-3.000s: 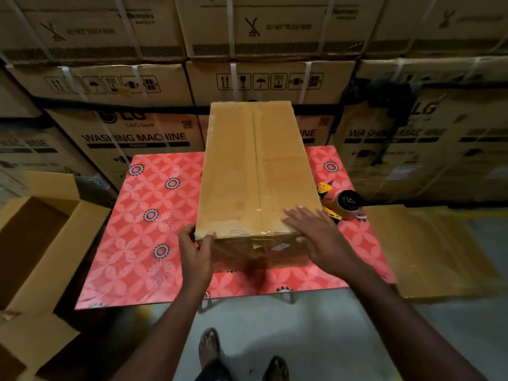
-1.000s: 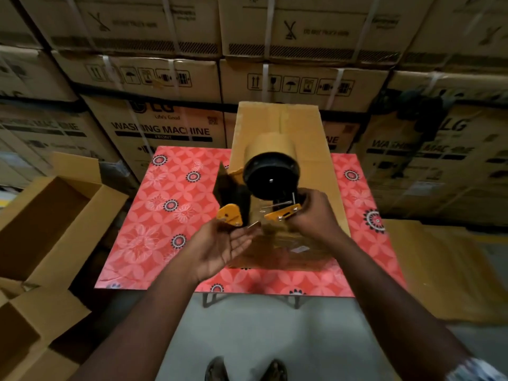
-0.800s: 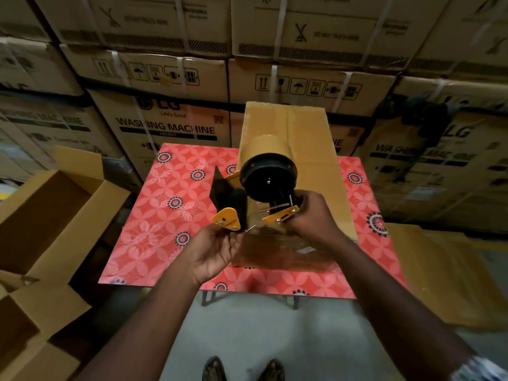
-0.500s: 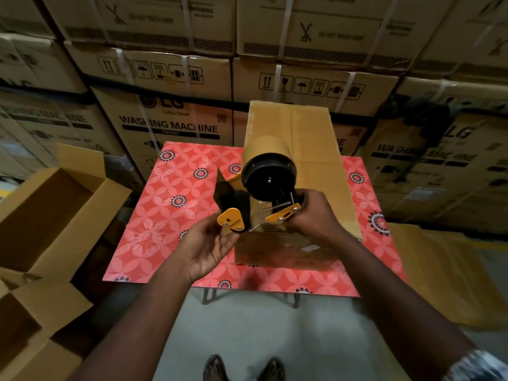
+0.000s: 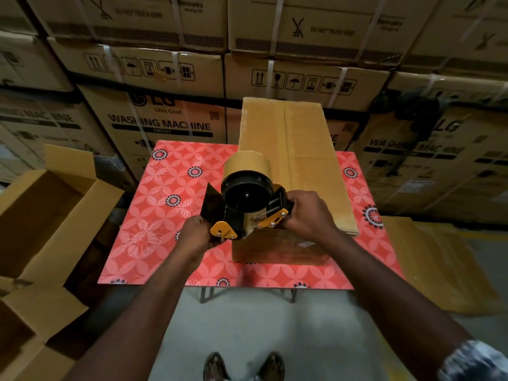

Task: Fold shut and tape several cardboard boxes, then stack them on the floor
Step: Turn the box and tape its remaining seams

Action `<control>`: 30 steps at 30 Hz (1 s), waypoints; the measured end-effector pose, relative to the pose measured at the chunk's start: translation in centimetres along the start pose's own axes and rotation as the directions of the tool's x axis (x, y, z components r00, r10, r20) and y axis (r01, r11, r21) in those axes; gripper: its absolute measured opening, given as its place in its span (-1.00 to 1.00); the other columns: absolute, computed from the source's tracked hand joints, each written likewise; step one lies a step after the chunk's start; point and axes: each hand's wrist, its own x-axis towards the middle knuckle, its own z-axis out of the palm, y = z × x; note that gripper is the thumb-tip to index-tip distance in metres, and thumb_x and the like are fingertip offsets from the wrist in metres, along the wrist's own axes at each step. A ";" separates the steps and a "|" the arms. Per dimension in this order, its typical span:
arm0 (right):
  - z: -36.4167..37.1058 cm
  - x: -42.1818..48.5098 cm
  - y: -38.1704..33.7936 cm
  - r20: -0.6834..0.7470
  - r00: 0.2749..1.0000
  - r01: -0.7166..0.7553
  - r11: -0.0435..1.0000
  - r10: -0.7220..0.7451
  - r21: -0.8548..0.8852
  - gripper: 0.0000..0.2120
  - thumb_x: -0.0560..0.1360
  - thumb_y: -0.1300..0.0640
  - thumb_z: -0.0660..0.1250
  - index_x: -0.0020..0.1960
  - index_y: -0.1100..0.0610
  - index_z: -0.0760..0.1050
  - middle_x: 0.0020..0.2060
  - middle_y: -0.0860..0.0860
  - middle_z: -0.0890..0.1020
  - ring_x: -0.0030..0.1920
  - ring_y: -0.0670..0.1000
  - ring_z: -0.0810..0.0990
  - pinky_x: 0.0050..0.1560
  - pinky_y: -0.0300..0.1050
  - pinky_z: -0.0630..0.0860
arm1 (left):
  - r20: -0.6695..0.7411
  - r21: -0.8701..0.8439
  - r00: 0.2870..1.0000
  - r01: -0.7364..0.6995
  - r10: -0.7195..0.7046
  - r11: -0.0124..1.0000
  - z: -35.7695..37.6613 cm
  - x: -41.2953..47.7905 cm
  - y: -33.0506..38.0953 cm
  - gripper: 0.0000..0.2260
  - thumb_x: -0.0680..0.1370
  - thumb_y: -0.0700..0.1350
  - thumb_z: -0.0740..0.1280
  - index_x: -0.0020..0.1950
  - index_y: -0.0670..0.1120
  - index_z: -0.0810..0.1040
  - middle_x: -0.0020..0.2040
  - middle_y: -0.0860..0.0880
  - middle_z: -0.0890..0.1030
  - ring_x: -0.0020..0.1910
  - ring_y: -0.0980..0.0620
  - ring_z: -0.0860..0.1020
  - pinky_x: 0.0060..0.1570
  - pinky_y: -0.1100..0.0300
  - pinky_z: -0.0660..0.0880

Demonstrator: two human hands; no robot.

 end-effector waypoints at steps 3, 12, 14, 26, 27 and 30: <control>-0.5 0.0 0.5 -0.013 1.000 0.011 1.000 -0.011 -0.024 -0.80 0.36 -0.08 0.52 -0.22 0.02 0.58 -0.36 -0.09 0.62 -0.33 -0.01 0.60 -0.39 -0.10 0.43 | -0.009 0.036 1.000 -0.007 0.007 0.999 -1.1 0.7 0.1 -0.74 0.63 -0.36 0.20 -0.19 -0.22 0.58 -0.42 -0.08 0.62 -0.43 0.03 0.56 -0.38 0.23 0.57; -1.6 -1.0 1.7 -0.035 0.999 0.012 0.992 -0.017 -0.127 -0.81 0.37 -0.04 0.52 -0.10 0.04 0.66 -0.22 -0.06 0.68 -0.23 0.04 0.64 -0.26 -0.04 0.57 | 0.038 0.091 0.998 -0.050 0.047 0.995 -0.9 1.7 -1.9 -0.83 0.60 -0.35 0.29 -0.16 -0.23 0.60 -0.40 -0.03 0.61 -0.40 0.08 0.52 -0.30 0.23 0.49; -1.4 -1.1 1.7 -0.042 0.998 0.034 0.983 -0.042 -0.183 -0.80 0.37 -0.04 0.52 -0.09 0.05 0.64 -0.22 -0.05 0.67 -0.22 0.09 0.64 -0.26 -0.03 0.57 | 0.056 0.052 0.998 -0.017 0.014 0.999 -0.5 1.8 -2.8 -0.80 0.58 -0.40 0.24 -0.15 -0.20 0.59 -0.36 -0.07 0.56 -0.37 0.03 0.45 -0.27 0.18 0.41; -0.7 -0.9 2.2 -0.064 0.990 0.107 0.961 -0.127 -0.254 -0.73 0.42 -0.18 0.36 -0.10 0.01 0.60 -0.25 -0.05 0.66 -0.24 0.11 0.64 -0.33 -0.03 0.55 | 0.029 -0.156 0.966 0.258 -0.257 0.953 1.4 2.5 -5.8 -0.78 0.63 -0.25 0.13 -0.14 -0.06 0.48 -0.33 0.03 0.38 -0.38 0.11 0.27 -0.35 0.25 0.21; -0.7 -0.9 2.3 -0.063 0.989 0.111 0.961 -0.131 -0.252 -0.73 0.42 -0.19 0.36 -0.10 0.01 0.60 -0.25 -0.05 0.66 -0.25 0.10 0.64 -0.33 -0.04 0.55 | 0.020 -0.171 0.971 0.238 -0.238 0.956 1.5 2.5 -5.5 -0.80 0.62 -0.24 0.14 -0.13 -0.04 0.46 -0.32 0.04 0.38 -0.39 0.12 0.27 -0.36 0.25 0.21; -0.7 -1.0 2.3 -0.062 0.990 0.110 0.964 -0.129 -0.242 -0.77 0.42 -0.15 0.41 -0.11 0.01 0.61 -0.26 -0.04 0.67 -0.26 0.12 0.65 -0.33 -0.02 0.56 | 0.036 -0.145 0.985 0.172 -0.169 0.974 1.9 2.5 -4.8 -0.83 0.65 -0.15 0.16 -0.09 0.03 0.46 -0.30 0.06 0.45 -0.38 0.13 0.32 -0.33 0.22 0.21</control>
